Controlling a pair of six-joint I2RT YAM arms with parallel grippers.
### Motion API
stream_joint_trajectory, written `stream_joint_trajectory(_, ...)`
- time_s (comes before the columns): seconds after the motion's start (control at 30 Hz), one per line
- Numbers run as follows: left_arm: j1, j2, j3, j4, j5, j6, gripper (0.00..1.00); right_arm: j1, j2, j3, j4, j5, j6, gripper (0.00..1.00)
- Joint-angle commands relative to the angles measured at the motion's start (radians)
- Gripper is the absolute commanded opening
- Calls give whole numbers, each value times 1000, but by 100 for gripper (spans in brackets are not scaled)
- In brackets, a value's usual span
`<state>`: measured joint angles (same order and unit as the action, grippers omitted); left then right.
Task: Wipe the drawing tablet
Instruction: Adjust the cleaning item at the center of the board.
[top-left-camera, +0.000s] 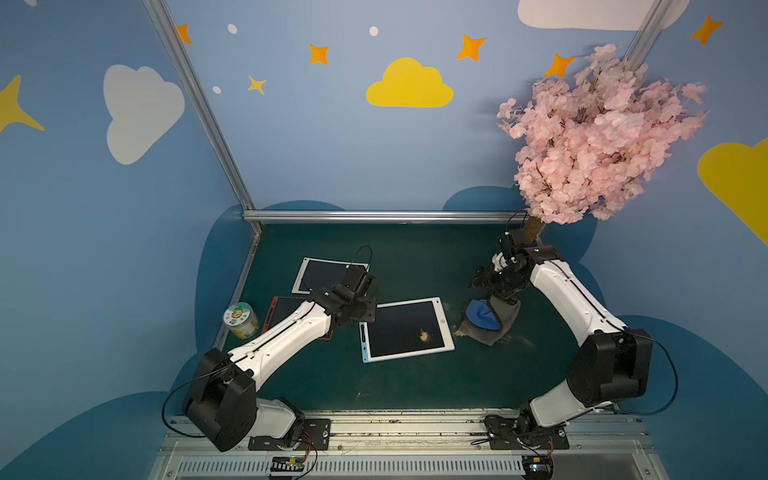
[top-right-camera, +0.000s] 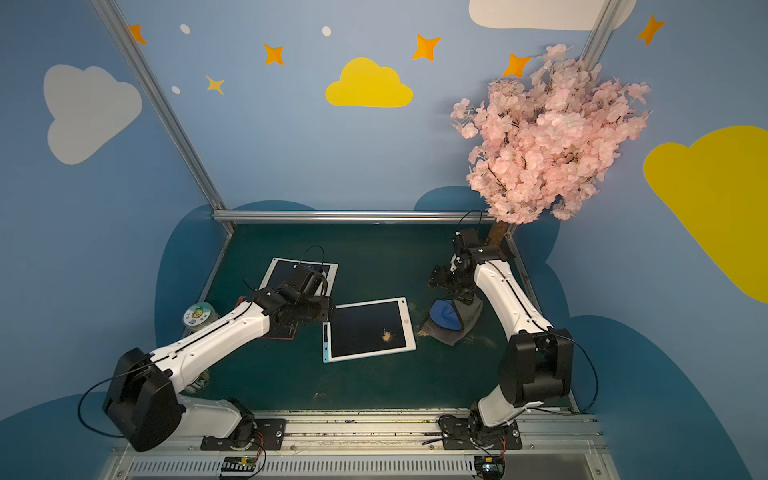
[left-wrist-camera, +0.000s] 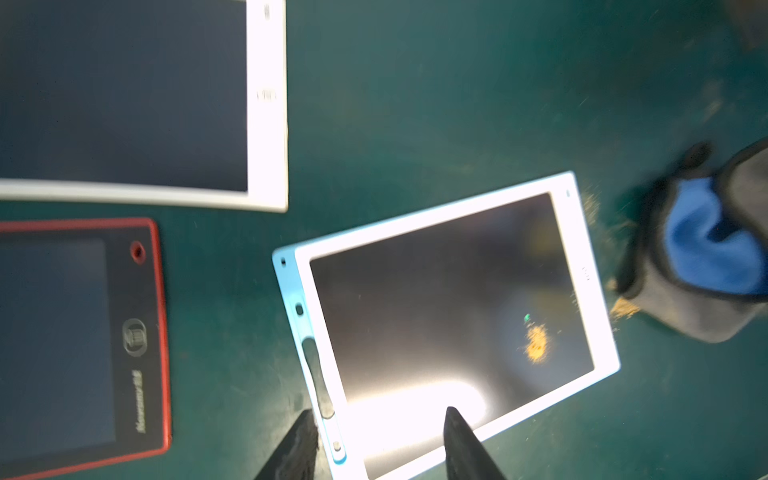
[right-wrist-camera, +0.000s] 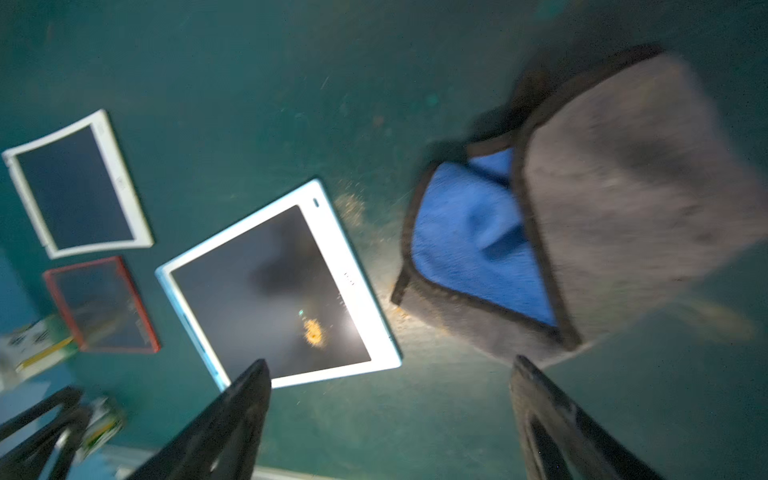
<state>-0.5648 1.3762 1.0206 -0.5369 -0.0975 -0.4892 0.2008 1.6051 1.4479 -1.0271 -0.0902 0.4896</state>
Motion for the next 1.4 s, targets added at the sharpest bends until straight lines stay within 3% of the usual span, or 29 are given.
stream_joint_trajectory(0.0, 30, 13, -6, 51, 63, 55, 50, -5, 121, 91, -201, 271, -14, 89)
stream_joint_trajectory(0.23, 75, 82, 2, 116, 286, 57, 49, -31, 292, 130, -272, 358, 7, 89)
stream_joint_trajectory(0.47, 79, 70, -14, 144, 295, 48, 49, -80, 388, 60, -178, 291, -6, 83)
stream_joint_trajectory(0.63, 80, 78, 1, 122, 301, 46, 49, -112, 398, 54, -133, 274, -9, 60)
stream_joint_trajectory(0.7, 80, 81, 8, 114, 304, 44, 49, -122, 391, 55, -126, 267, -13, 41)
stream_joint_trajectory(0.77, 79, 81, 16, 109, 305, 41, 49, -129, 377, 55, -125, 259, -14, 14)
stream_joint_trajectory(0.83, 80, 84, 25, 106, 310, 36, 49, -130, 345, 55, -129, 264, -13, 0)
stream_joint_trajectory(1.0, 80, 123, 73, 120, 396, 17, 50, -109, 201, 103, -144, 324, -18, 0)
stream_joint_trajectory(1.2, 79, 205, 171, 216, 582, -58, 51, -29, 12, 181, -126, 421, -46, 0)
stream_joint_trajectory(1.37, 81, 293, 255, 274, 696, -123, 50, -35, -86, 112, 78, 492, -43, 0)
